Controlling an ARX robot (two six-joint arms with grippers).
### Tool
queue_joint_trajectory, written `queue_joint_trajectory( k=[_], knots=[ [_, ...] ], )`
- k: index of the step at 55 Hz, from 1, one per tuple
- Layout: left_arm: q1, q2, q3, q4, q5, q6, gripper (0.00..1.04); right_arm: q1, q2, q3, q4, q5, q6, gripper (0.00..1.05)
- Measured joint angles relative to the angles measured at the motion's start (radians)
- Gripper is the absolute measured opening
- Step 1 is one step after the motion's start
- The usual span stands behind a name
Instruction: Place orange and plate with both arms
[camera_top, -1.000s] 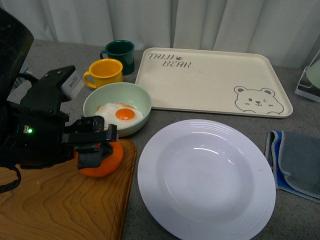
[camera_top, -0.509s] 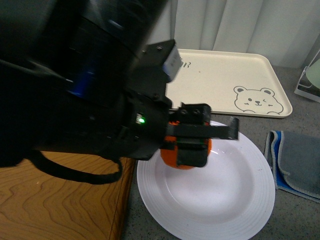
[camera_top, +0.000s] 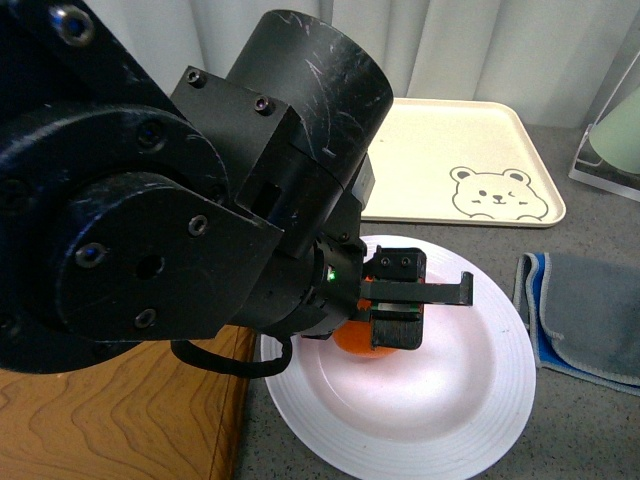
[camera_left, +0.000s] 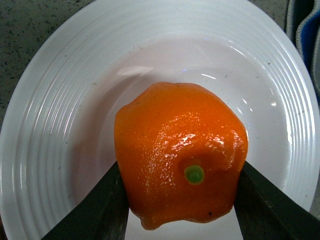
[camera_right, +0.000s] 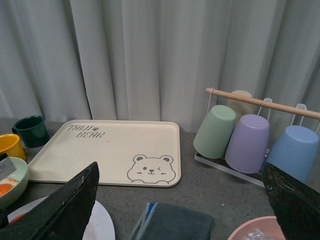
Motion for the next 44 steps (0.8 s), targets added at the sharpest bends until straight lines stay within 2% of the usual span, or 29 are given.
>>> queue_joint_trajectory(
  k=[7,18,24,36,37,40,44],
  knots=[
    [0.001,0.017,0.005,-0.008,-0.003,0.005,0.49,0.000,0.000,0.000,0.000,0.000,0.000,0.95],
    [0.010,0.018,0.005,-0.003,-0.008,0.004,0.78,0.000,0.000,0.000,0.000,0.000,0.000,0.95],
    [0.025,0.000,-0.010,0.003,0.004,-0.004,0.99,0.000,0.000,0.000,0.000,0.000,0.000,0.95],
    [0.102,-0.151,-0.102,0.084,0.014,-0.090,0.98,0.000,0.000,0.000,0.000,0.000,0.000,0.95],
    [0.104,-0.161,-0.127,0.138,-0.030,-0.072,0.97,0.000,0.000,0.000,0.000,0.000,0.000,0.95],
    [0.111,-0.154,-0.245,0.507,-0.342,0.069,0.84,0.000,0.000,0.000,0.000,0.000,0.000,0.95],
    [0.134,-0.158,-0.378,0.816,-0.501,0.193,0.73,0.000,0.000,0.000,0.000,-0.002,0.000,0.95]
  ],
)
